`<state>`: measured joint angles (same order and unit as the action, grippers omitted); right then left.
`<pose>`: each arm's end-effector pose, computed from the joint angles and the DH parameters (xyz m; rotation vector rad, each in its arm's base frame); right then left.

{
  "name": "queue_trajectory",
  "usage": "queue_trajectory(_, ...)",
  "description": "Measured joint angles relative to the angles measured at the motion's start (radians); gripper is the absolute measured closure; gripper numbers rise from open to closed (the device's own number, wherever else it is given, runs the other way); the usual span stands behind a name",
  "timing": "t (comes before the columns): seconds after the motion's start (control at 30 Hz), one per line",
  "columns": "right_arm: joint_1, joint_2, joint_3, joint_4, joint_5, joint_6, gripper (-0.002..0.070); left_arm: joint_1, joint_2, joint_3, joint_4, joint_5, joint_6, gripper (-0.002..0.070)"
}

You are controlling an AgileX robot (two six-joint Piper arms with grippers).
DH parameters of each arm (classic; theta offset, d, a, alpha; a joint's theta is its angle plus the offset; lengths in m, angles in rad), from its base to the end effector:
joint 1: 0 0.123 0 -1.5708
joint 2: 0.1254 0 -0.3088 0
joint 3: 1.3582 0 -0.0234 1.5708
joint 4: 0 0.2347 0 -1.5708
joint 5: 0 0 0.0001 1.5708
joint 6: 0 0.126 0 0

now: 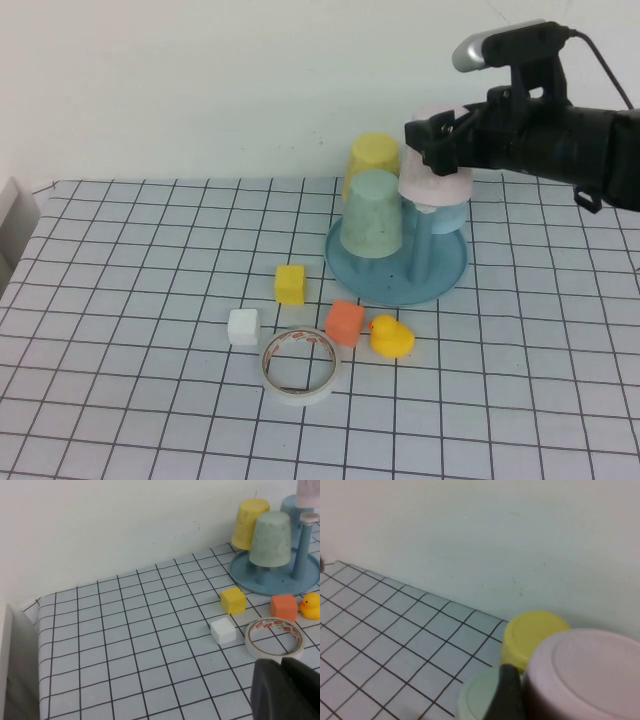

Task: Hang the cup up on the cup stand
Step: Place the cup on the cup holder

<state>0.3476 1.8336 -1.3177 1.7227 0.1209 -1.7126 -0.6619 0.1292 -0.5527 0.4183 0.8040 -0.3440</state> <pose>0.4224 0.1691 0.2827 -0.4108 1.9521 0.3505 0.0315 0.0222 0.3062 0.3474 1.7805 -0.2324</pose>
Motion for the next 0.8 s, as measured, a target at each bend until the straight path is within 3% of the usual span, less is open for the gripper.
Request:
queue_trajectory(0.37, 0.0, 0.065, -0.013, 0.004, -0.004, -0.047, 0.0106, 0.0, -0.002, 0.0, -0.002, 0.009, 0.0, 0.0675)
queue_trajectory(0.53, 0.0, 0.091, -0.013, 0.004, -0.004, -0.048, 0.0024, 0.0, -0.002, 0.0, -0.002, 0.014, 0.0, 0.0675)
queue_trajectory(0.8, 0.0, 0.092, -0.019, 0.005, -0.006, -0.064, 0.0009, 0.0, -0.002, 0.0, -0.002, 0.014, 0.0, 0.0676)
